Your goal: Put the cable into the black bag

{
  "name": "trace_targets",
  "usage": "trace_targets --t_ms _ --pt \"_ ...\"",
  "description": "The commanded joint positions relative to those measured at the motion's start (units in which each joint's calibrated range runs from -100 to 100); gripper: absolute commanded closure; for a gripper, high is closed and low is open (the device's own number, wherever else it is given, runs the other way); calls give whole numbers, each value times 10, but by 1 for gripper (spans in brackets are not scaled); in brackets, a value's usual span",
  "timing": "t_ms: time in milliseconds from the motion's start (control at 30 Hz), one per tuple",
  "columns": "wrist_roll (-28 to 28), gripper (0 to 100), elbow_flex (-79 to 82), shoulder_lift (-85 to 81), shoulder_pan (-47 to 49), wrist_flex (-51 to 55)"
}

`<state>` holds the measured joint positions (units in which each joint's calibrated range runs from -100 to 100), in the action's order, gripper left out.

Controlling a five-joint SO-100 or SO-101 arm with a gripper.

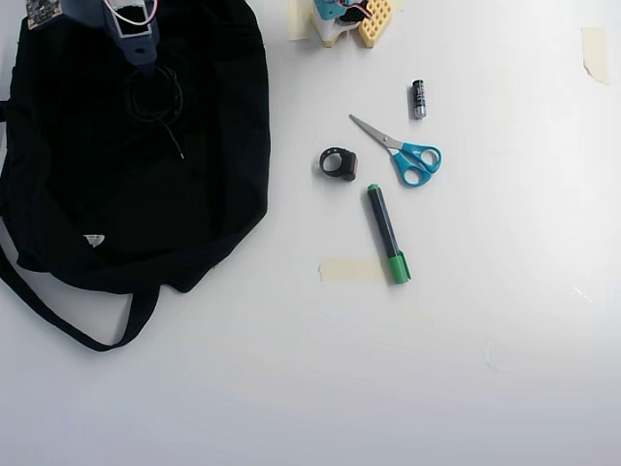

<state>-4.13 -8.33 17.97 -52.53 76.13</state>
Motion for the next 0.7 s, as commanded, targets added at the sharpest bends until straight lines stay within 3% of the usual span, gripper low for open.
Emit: trace_targets --t_ms 0,67,100,233,333,367,500,667 --pt "-1 89 -7 -7 9 0" --pt "-2 72 -18 -20 20 21" --pt "-2 69 -29 -20 28 35" --pt "-19 67 -55 -136 118 85" --pt "-19 67 -45 -279 266 144" --pt "-19 69 -45 -310 332 148" --pt "-19 98 -44 -344 487 156" --pt "-66 98 -34 -346 534 191"
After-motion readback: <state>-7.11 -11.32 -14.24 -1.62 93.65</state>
